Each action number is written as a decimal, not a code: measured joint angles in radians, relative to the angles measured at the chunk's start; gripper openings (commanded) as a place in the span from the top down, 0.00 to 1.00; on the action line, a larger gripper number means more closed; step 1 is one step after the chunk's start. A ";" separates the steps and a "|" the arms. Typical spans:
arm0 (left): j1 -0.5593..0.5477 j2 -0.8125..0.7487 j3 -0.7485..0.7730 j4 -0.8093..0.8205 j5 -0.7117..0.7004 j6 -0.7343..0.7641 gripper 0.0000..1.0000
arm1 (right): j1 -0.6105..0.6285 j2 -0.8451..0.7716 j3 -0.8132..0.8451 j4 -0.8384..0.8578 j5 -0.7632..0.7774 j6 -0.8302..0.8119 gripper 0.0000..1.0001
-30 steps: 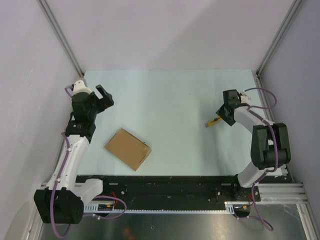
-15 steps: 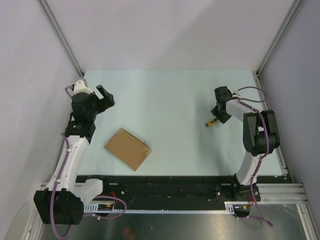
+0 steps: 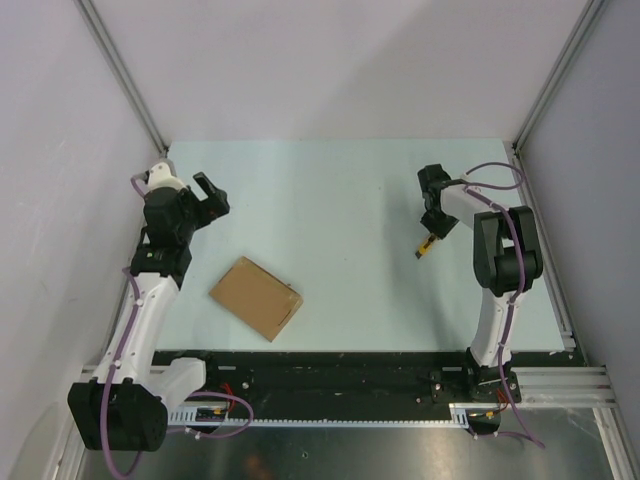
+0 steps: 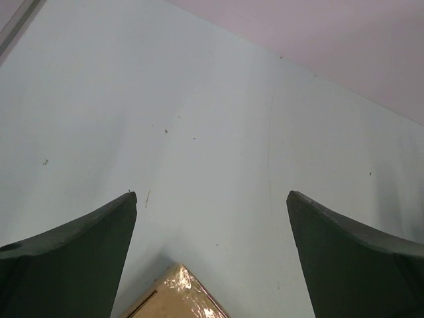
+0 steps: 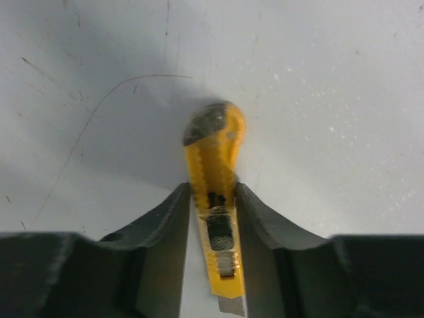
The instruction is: Unpack the express box
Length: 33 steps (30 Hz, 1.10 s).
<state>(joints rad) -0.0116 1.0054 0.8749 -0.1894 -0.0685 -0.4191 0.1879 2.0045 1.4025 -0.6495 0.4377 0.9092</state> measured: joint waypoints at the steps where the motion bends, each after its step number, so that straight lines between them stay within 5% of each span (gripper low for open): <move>1: 0.000 -0.001 -0.001 0.000 0.000 0.000 0.00 | 0.001 0.002 0.003 -0.006 0.003 0.000 0.74; 3: 0.000 -0.004 -0.002 0.000 0.001 0.000 0.00 | 0.005 0.002 0.004 -0.017 0.009 0.002 0.83; 15: -0.047 -0.004 -0.043 0.046 0.247 -0.045 0.00 | 0.053 -0.027 0.006 -0.023 -0.037 -0.027 0.83; 33: -0.664 0.311 -0.009 0.351 0.361 -0.229 0.00 | 0.347 -0.599 -0.015 -0.053 -0.126 0.090 0.81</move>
<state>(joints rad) -0.6754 1.3159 0.8661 0.1612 0.2928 -0.6479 0.5350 1.4055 1.3872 -0.7021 0.3122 0.9993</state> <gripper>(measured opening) 0.996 0.244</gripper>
